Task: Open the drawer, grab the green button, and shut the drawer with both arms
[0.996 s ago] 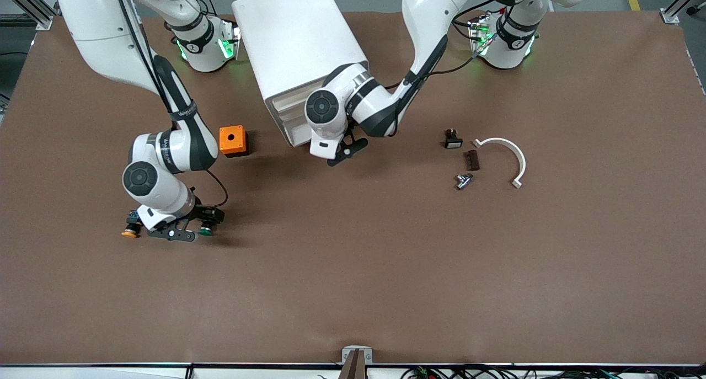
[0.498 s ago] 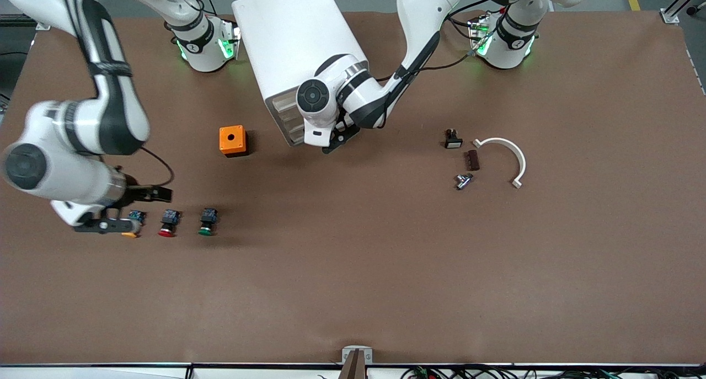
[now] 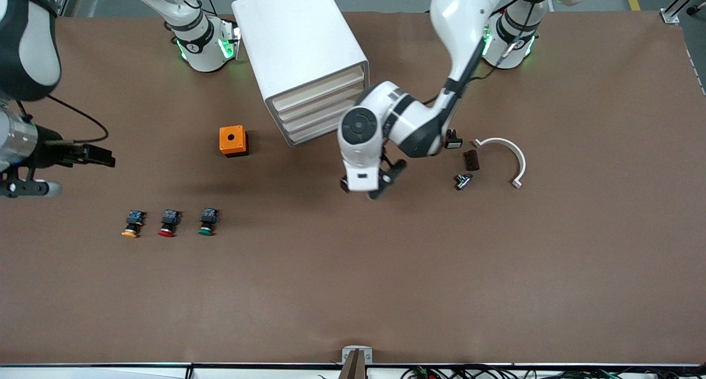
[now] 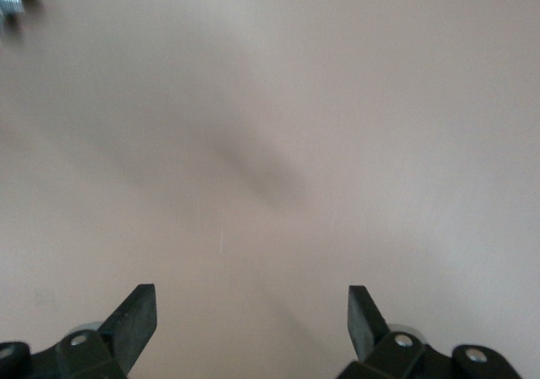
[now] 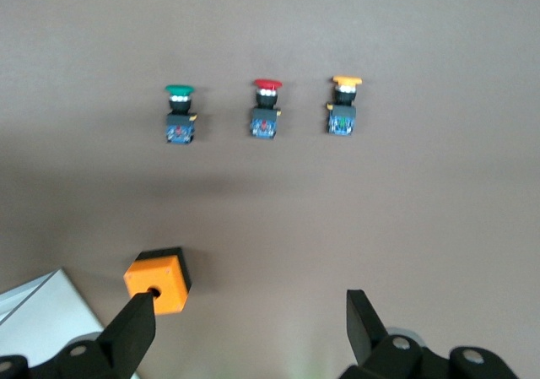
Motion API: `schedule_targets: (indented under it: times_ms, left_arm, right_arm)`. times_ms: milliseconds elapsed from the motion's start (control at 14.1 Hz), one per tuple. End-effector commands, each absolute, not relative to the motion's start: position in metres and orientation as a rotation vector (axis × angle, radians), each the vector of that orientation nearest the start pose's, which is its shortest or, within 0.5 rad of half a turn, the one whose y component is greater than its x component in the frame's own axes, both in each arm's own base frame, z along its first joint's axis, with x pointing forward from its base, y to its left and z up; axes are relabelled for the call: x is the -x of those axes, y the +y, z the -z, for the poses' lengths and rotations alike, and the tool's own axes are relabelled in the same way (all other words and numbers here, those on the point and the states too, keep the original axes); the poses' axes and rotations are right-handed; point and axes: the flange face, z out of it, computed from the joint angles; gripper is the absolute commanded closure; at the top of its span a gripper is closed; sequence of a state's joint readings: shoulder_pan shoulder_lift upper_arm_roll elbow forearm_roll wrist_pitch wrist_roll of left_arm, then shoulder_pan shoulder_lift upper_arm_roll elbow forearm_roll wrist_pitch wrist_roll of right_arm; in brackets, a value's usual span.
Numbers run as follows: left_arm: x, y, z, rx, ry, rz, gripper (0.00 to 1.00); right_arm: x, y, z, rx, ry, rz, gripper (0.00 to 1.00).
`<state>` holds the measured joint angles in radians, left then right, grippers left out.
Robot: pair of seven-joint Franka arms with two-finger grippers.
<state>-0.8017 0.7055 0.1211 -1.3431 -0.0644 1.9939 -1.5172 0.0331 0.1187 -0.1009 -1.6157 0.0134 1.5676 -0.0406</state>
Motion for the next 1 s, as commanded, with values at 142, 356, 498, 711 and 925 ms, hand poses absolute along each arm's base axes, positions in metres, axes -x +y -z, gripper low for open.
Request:
schedule_targets:
  times_ms: [142,356,498,711,925]
  left_arm:
    - [-0.621,-0.352,-0.39,2.767,-1.391,0.077,0.0]
    - [-0.647,-0.287,-0.431,2.812,-1.361,0.129,0.0]
    - [-0.656,-0.249,-0.463,2.816,-1.415,0.162,0.0]
    - [-0.649,-0.216,-0.498,2.845,-1.332,0.129,0.0]
    - [-0.64,-0.176,-0.536,2.898,-1.257,0.095,0.0]
  right_arm:
    - [-0.562,-0.028,-0.565,3.124,0.075,-0.206,0.0]
    - [-0.564,-0.024,-0.563,3.13,0.128,-0.202,0.0]
    - [-0.566,-0.023,-0.563,3.118,0.15,-0.182,0.0]
    - [-0.571,0.013,-0.571,3.128,0.221,-0.135,0.0]
    - [-0.569,0.007,-0.57,3.154,0.188,-0.158,0.0]
